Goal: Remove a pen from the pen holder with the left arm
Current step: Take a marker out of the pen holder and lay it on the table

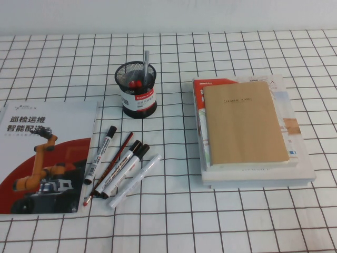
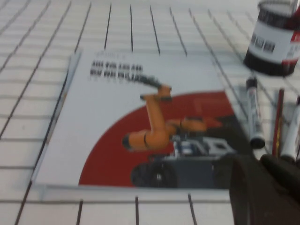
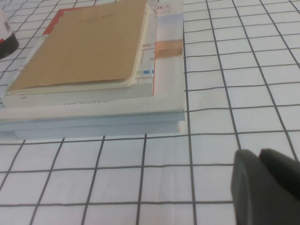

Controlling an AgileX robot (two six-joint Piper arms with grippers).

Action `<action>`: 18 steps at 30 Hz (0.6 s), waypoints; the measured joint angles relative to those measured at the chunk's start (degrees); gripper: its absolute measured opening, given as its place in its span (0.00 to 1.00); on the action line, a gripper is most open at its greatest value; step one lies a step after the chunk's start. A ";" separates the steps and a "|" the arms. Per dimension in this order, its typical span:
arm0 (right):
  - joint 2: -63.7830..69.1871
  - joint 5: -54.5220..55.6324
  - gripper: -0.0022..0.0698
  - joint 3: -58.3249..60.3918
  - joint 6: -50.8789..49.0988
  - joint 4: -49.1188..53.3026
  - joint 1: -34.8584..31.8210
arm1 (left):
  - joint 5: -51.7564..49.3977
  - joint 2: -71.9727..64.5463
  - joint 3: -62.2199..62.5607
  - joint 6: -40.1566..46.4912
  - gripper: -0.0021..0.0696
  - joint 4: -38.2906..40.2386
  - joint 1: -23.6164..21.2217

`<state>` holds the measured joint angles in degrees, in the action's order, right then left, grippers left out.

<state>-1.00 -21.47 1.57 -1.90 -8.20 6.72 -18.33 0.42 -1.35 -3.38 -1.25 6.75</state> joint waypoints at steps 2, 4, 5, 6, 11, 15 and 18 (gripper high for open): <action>0.00 0.00 0.01 0.00 0.00 0.00 0.00 | -2.36 0.00 -0.02 0.29 0.03 0.00 0.00; 0.00 0.00 0.01 0.00 0.00 0.00 0.00 | -3.05 0.00 -0.02 0.38 0.03 0.00 0.00; 0.00 0.00 0.01 0.00 0.00 0.00 0.00 | -3.16 0.00 -0.02 0.38 0.03 0.00 0.00; 0.00 0.00 0.01 0.00 0.00 0.00 0.00 | -3.22 0.00 -0.02 0.38 0.03 0.00 0.00; 0.00 0.00 0.01 0.00 0.00 0.00 0.00 | -3.31 0.00 -0.02 0.38 0.03 0.00 0.00; 0.00 0.00 0.01 0.00 0.00 0.00 0.00 | -3.31 0.00 -0.02 0.38 0.03 0.00 0.00; 0.00 0.00 0.01 0.00 0.00 0.00 0.00 | -3.31 0.09 -0.02 0.38 0.03 0.00 0.00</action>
